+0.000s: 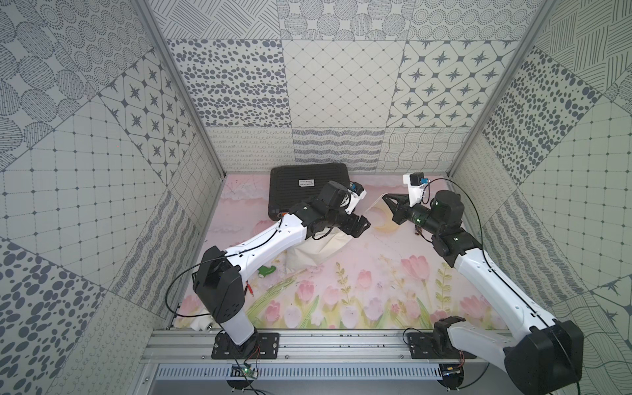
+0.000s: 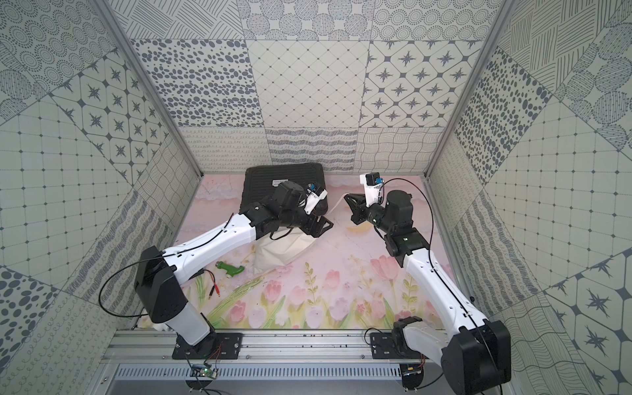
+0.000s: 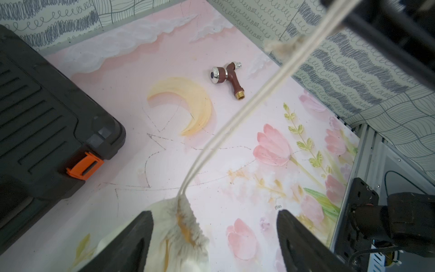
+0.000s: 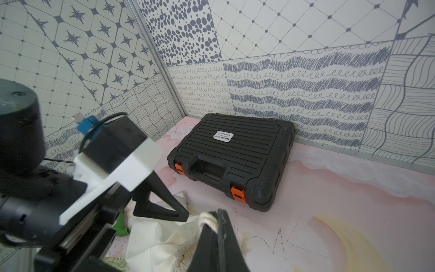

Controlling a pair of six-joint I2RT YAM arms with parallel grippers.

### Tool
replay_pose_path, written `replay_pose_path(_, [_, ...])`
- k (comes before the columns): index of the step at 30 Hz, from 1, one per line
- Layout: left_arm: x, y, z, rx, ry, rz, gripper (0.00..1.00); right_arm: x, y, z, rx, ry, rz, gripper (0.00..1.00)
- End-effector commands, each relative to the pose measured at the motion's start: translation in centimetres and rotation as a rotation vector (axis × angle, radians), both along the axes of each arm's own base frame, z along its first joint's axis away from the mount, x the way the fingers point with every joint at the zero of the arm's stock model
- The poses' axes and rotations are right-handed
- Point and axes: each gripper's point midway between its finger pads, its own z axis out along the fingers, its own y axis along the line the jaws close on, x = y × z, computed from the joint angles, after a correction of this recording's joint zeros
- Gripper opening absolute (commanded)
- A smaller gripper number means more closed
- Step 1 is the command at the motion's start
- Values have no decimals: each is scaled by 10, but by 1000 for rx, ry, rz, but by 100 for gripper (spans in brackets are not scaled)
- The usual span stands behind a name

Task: Close the soil bag
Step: Frap the soil bag at the center of the board.

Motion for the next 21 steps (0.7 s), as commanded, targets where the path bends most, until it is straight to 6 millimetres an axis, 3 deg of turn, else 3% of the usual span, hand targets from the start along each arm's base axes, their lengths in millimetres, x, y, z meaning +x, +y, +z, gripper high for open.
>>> replay_pose_path(1, [22,-27,11,-52,-84,-154,79,-9,1,22,26,-70,25,0])
replay_pose_path(7, [35,-31,-2,-54,-81,-175,67,-14,2,31,33,-87,44,0])
replay_pose_path(9, [35,-29,-3,-79,-55,-194,55,-14,3,32,34,-89,47,0])
replay_pose_path(11, [32,-29,-5,-100,-31,-214,37,-15,2,33,34,-91,46,0])
replay_pose_path(15, [19,-23,-12,-104,-21,-240,12,-14,1,34,29,-94,39,0])
replay_pose_path(21, [-11,-6,-46,-64,75,-256,1,-8,-8,44,25,-124,-15,0])
